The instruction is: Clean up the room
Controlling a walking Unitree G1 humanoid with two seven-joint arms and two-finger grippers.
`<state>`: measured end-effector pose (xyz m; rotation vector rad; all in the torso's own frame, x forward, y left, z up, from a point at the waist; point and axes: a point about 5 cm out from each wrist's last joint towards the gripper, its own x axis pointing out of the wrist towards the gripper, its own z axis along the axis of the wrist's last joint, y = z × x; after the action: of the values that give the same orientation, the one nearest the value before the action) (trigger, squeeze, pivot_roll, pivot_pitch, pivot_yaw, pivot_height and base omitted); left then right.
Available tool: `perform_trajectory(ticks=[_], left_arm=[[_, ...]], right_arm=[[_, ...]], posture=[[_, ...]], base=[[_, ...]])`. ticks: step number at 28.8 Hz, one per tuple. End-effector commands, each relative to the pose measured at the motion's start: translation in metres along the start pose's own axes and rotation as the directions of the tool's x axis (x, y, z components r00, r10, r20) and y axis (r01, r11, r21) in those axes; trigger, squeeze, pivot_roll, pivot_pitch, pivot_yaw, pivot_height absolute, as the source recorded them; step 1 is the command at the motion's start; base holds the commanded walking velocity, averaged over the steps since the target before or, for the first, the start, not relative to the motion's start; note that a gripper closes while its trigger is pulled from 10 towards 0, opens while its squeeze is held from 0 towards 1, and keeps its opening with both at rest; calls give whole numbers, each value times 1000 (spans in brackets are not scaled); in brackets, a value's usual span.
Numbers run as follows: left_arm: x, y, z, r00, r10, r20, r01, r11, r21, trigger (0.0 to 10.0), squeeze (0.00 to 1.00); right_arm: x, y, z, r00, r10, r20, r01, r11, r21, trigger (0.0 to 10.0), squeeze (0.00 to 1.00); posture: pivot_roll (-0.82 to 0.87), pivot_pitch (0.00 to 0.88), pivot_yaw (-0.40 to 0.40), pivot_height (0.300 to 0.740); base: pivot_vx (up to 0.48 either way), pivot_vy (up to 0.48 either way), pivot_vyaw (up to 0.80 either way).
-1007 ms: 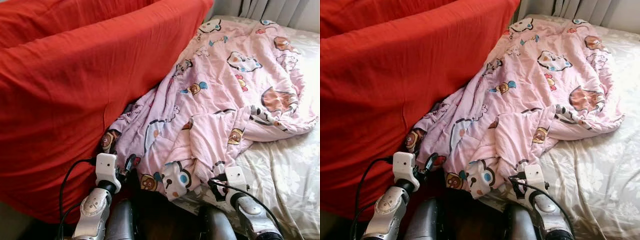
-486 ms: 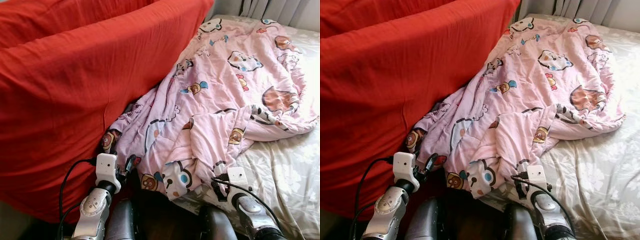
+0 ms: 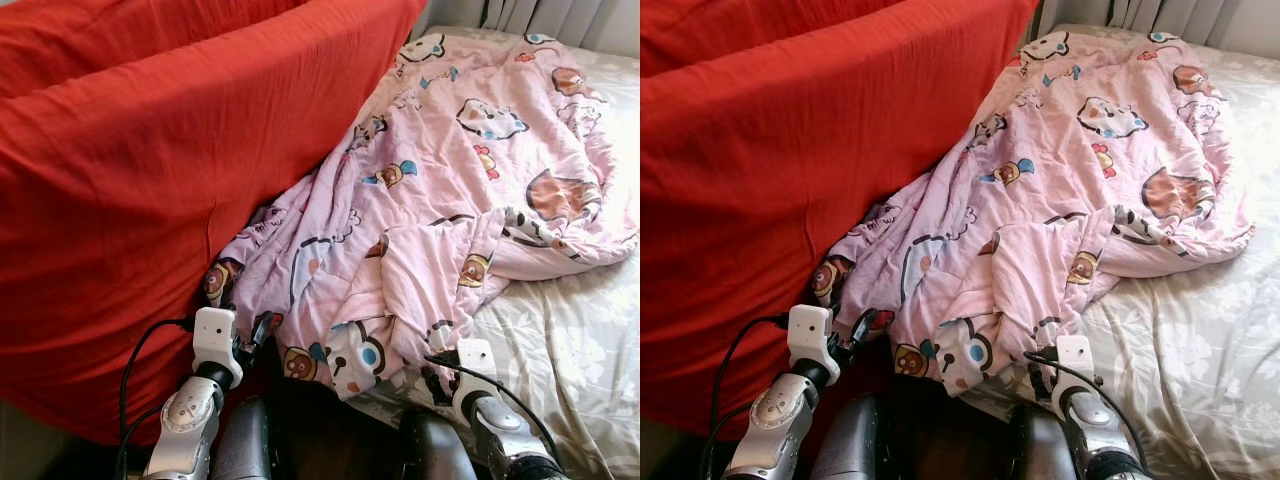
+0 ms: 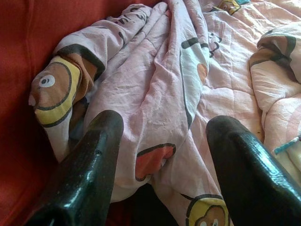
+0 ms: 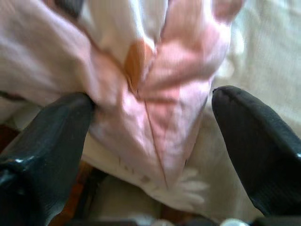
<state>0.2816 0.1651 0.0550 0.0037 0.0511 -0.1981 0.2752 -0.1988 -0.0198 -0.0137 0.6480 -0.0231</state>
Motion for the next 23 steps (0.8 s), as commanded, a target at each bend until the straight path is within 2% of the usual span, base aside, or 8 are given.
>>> perform_trajectory(ticks=[1, 7, 11, 12, 13, 14, 15, 23], left_arm=[[-4, 1, -4, 999, -13, -33, 14, 999, 29, 10000, 0], [-3, 1, -3, 999, -14, -33, 15, 999, 30, 10000, 0], [-3, 0, -4, 999, -19, -37, 20, 999, 29, 10000, 0], [-3, 0, -4, 999, -20, -38, 21, 999, 29, 10000, 0], [-4, 0, -4, 999, -20, -39, 21, 999, 28, 10000, 0], [-4, 0, -4, 999, -21, -39, 22, 999, 29, 10000, 0], [-4, 0, -4, 999, -21, -41, 23, 999, 29, 10000, 0], [-4, 0, -5, 999, -29, -45, 30, 999, 32, 10000, 0]], right_arm=[[0, 1, -2, 1000, 3, 3, -3, 1000, 21, 0, 0], [-1, 0, -5, 1000, 0, -6, 1, 1000, 16, 0, 0], [-3, -6, -13, 999, -29, -42, 30, 999, 17, 0, 0], [-3, -8, -15, 998, -38, -50, 40, 999, 21, 745, 0], [-3, -8, -15, 998, -40, -51, 41, 999, 23, 745, 0], [-3, -8, -16, 998, -41, -53, 42, 999, 26, 4118, 0], [-4, -8, -16, 998, -39, -57, 40, 999, 32, 10000, 0], [-4, -5, -20, 997, -19, -78, 24, 998, 64, 10000, 0]], posture=[[190, 170, 22, 597], [193, 171, 23, 597], [192, 174, 24, 597], [192, 174, 24, 597], [192, 174, 24, 597], [194, 176, 25, 597], [194, 176, 25, 597], [196, 178, 31, 597]], base=[[0, 0, 0], [0, 0, 0], [0, 0, 0], [0, 0, 0], [0, 0, 0], [0, 0, 0], [0, 0, 0], [0, 0, 0]])
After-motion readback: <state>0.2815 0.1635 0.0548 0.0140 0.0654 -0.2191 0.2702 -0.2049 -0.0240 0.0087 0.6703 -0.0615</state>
